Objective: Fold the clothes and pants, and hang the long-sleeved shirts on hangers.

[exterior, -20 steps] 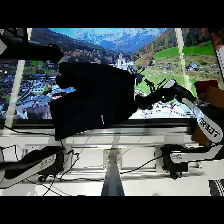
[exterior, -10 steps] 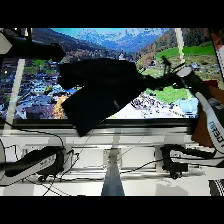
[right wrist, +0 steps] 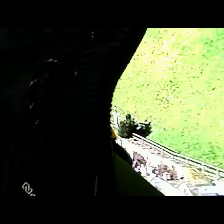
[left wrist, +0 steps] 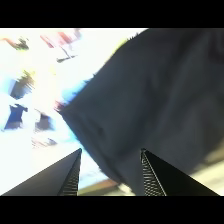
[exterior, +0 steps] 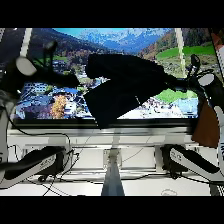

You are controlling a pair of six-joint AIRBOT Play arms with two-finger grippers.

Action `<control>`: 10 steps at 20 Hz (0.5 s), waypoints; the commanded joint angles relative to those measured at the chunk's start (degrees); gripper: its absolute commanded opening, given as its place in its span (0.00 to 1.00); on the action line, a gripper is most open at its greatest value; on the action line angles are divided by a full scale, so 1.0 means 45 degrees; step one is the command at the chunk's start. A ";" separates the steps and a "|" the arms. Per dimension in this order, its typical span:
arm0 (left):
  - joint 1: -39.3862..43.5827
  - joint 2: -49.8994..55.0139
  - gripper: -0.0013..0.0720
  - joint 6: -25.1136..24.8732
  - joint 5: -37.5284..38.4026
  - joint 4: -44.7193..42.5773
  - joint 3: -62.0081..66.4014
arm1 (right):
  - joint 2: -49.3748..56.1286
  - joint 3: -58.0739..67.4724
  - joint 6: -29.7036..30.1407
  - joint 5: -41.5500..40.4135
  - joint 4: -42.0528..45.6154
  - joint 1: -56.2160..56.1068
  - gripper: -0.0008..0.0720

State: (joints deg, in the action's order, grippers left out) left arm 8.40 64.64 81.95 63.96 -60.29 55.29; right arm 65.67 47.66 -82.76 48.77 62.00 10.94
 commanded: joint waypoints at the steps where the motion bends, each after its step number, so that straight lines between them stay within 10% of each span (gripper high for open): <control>1: 0.0330 -0.0403 0.60 -0.0019 -0.1083 0.2579 -0.3133 | -0.0321 -0.0287 -0.0073 -0.0204 0.0155 0.0102 0.06; 6: 0.1681 -0.0185 0.61 -0.0019 -0.2035 0.2764 -0.5280 | -0.0321 -0.0287 -0.0073 -0.0078 -0.0165 0.0102 0.06; 8: 0.2390 0.0141 0.98 -0.0029 -0.2089 0.2759 -0.5421 | -0.0321 -0.0287 -0.0073 -0.0078 -0.0355 0.0102 0.06; 10: 0.3084 0.0651 0.97 -0.0068 -0.2229 0.3016 -0.5421 | -0.0321 -0.0287 -0.0073 -0.0083 -0.0495 0.0102 0.06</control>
State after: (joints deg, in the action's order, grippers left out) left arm 18.39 65.52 81.87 55.48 -48.38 32.67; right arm 64.29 46.41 -83.05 48.29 60.90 11.40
